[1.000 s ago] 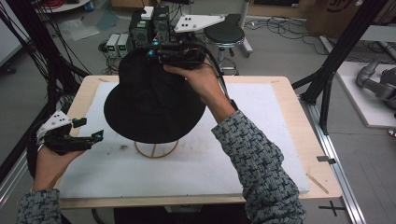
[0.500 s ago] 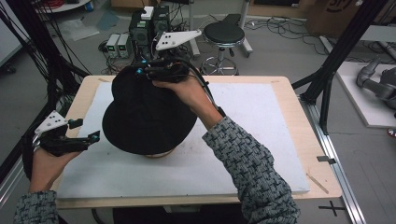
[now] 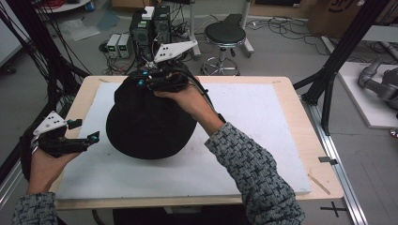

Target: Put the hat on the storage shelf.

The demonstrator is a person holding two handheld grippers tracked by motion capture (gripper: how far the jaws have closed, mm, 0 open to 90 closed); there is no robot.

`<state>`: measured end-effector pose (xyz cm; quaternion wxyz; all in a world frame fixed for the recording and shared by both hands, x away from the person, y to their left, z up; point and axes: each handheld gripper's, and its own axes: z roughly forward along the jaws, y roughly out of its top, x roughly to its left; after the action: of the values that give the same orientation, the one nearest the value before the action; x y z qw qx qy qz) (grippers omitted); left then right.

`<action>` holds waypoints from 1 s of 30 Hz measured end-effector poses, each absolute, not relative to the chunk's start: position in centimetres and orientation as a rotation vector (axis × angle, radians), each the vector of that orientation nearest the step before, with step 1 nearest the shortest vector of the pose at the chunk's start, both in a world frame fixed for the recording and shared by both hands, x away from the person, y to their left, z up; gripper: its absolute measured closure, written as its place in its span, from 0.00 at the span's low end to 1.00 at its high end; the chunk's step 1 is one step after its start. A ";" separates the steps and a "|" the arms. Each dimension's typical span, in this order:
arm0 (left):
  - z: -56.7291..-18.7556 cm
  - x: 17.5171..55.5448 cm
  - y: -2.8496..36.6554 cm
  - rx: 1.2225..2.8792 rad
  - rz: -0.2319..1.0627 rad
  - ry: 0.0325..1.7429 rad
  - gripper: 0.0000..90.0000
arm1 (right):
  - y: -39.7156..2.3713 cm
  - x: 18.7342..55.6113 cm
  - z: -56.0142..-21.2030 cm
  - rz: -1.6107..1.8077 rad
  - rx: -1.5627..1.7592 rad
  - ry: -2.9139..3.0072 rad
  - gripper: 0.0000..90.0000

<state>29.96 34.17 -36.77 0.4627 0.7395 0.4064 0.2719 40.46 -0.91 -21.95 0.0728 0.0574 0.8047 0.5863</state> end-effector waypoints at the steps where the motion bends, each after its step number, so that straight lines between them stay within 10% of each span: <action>1: -36.8 30.0 34.2 1.818 0.668 0.999 0.19 | -0.9 40.5 -22.0 1.761 0.172 2.417 0.97; 30: -36.9 30.0 34.1 1.822 0.662 1.001 0.19 | -2.0 40.4 -24.2 1.726 0.193 2.490 0.79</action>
<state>30.05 34.14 -36.86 0.4618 0.7408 0.4068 0.2693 40.43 -2.02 -24.15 0.0529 0.0636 0.8190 0.5678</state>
